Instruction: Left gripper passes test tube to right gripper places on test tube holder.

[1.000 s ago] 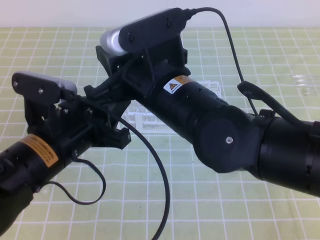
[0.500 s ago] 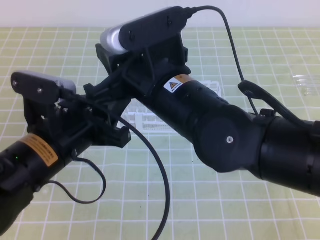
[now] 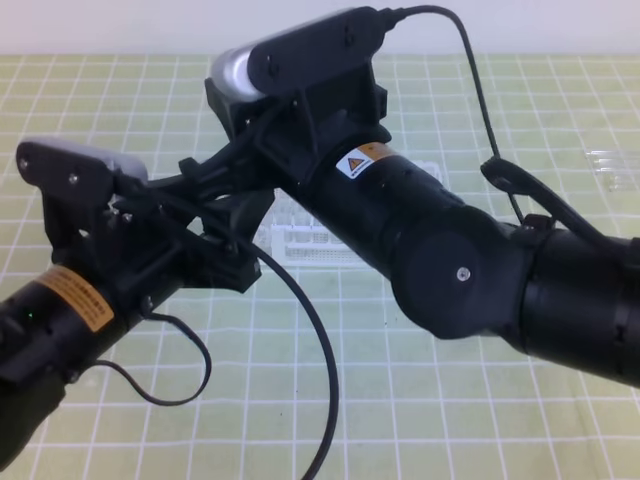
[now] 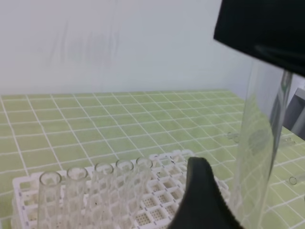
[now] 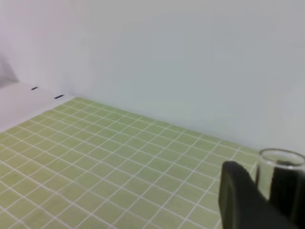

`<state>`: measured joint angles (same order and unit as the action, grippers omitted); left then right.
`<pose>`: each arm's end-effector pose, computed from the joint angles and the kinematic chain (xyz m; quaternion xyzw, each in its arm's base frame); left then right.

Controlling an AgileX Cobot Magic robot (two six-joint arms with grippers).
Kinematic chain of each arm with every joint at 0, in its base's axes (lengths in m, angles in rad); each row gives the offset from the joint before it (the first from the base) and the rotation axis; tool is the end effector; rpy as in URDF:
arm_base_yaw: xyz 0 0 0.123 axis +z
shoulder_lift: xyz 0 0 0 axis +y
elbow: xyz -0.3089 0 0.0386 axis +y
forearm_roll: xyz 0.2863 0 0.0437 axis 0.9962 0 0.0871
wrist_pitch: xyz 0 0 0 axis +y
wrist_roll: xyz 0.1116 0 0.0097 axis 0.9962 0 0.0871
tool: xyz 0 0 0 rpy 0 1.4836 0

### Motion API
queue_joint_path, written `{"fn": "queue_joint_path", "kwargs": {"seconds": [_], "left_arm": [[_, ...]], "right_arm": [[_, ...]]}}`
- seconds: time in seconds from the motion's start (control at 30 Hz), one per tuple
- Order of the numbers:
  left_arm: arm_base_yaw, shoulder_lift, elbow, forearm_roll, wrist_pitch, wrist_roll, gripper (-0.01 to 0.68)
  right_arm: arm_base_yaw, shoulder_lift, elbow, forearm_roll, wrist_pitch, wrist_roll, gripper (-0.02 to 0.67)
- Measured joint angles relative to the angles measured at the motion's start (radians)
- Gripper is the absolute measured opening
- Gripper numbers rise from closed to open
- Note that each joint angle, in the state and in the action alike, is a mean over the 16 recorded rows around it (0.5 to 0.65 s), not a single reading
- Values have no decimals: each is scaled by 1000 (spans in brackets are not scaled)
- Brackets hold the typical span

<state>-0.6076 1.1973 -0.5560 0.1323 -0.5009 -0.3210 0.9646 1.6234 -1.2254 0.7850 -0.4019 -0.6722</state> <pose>0.2344 -0.1716 0.2820 0.1667 0.7075 -0.2924 0.6214 0.2780 0.3467 0.3567 -0.2171 0.6796 0.2568 0.6519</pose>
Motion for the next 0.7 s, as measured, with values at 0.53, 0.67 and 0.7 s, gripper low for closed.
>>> {"fn": "queue_joint_path", "kwargs": {"seconds": [0.53,0.67,0.7], "left_arm": [[0,-92,0,1,87,0,370],[0,-174,0,9,183,9,280],[0,-197,0,14,210,12,256]], "right_arm": [[-42,-33,4,58,10,-77,97],[-52,-60,15,97,24,-115,97],[-54,-68,19,107,29,-125,97]]}}
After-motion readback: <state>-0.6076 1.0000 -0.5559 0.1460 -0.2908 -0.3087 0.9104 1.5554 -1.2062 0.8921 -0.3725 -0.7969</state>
